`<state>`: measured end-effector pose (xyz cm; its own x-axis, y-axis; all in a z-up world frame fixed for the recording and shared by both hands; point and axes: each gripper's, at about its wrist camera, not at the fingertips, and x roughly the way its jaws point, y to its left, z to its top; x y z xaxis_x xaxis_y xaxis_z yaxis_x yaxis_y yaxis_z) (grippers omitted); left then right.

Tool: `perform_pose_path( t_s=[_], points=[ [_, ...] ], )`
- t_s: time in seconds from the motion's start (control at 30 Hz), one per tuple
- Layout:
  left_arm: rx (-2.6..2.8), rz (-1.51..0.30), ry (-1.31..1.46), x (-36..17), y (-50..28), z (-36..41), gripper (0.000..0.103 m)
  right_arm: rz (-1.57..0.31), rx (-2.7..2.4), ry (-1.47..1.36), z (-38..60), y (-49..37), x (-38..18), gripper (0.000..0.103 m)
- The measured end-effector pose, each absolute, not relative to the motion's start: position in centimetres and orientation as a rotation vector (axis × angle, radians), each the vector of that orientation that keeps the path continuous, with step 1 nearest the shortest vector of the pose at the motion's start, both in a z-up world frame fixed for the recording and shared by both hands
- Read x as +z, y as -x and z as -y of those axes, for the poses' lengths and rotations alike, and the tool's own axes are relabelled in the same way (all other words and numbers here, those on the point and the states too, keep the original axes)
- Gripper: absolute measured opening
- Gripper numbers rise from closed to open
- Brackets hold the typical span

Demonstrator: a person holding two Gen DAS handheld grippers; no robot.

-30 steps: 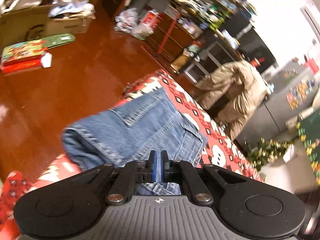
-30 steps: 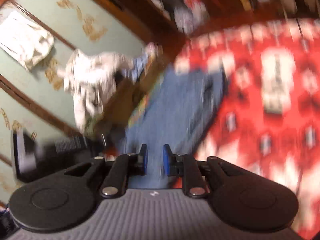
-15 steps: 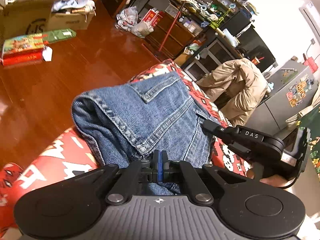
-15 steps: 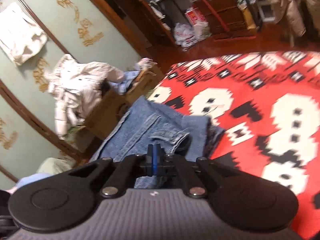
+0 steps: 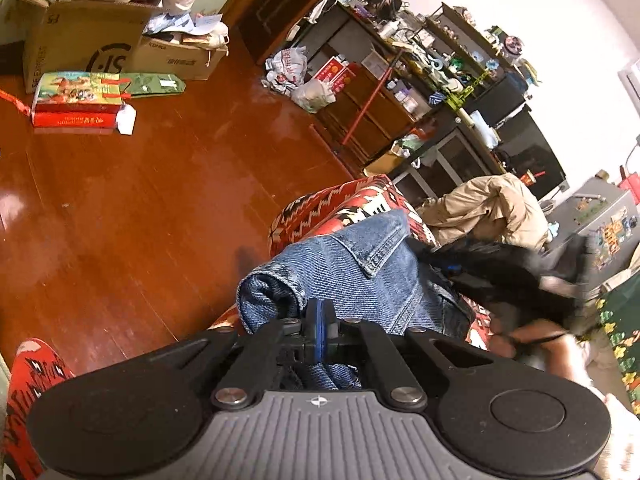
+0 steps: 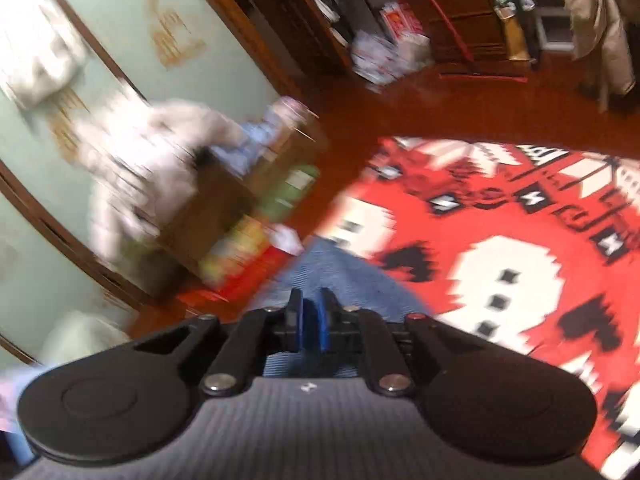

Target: Fold clothes

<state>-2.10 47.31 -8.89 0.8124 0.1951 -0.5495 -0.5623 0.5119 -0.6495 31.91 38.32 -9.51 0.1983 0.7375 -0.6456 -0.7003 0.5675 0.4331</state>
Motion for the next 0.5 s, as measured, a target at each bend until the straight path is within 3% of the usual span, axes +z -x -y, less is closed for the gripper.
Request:
perform_pose_path(
  t_s=[0.5],
  points=[
    [0.380, -0.437, 0.966, -7.6, 3.5, -46.1, 0.003, -0.961, 0.976, -0.112, -30.3, -33.2, -7.4, 0.008]
  ],
)
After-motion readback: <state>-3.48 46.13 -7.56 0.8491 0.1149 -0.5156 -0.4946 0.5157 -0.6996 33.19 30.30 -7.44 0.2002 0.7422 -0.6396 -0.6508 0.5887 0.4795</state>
